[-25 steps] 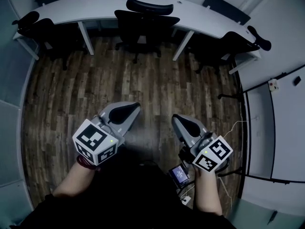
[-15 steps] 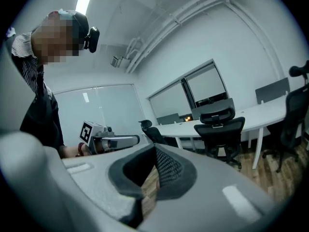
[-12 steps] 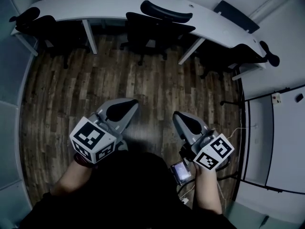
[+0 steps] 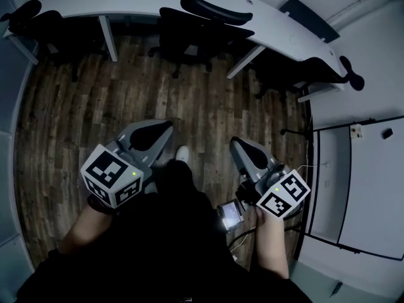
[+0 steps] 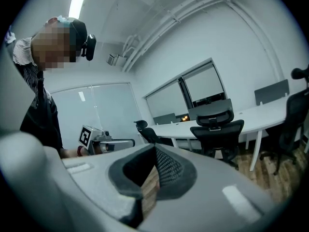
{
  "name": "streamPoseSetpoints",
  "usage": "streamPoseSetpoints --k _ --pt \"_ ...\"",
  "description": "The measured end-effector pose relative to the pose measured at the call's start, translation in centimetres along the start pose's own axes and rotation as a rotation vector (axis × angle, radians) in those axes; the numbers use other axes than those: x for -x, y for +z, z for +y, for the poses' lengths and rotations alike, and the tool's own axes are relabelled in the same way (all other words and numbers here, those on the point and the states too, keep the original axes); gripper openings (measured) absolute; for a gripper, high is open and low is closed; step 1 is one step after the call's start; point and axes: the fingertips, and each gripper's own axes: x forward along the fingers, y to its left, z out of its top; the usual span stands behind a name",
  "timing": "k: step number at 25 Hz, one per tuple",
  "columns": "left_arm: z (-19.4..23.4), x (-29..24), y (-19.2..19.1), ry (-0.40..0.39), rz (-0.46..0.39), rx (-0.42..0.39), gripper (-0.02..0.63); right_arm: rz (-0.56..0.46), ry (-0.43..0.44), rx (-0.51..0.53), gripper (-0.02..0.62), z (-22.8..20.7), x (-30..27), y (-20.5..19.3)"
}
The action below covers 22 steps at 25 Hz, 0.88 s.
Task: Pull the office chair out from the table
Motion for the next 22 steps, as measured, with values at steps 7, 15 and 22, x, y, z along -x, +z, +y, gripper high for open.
streamPoseSetpoints --k 7,15,22 --pt "2.1 -4.3 2.1 0.016 -0.011 -0.031 0.000 -0.025 0.044 0.018 0.000 -4.3 -2.3 2.7" --pt "5.0 -12.0 5.4 0.027 -0.003 -0.068 0.000 -0.027 0.096 0.013 0.000 -11.4 -5.6 6.2" --pt "7.2 -17.7 8.0 0.077 -0.011 -0.064 0.000 -0.020 0.165 0.019 0.000 -16.7 -8.7 9.4"
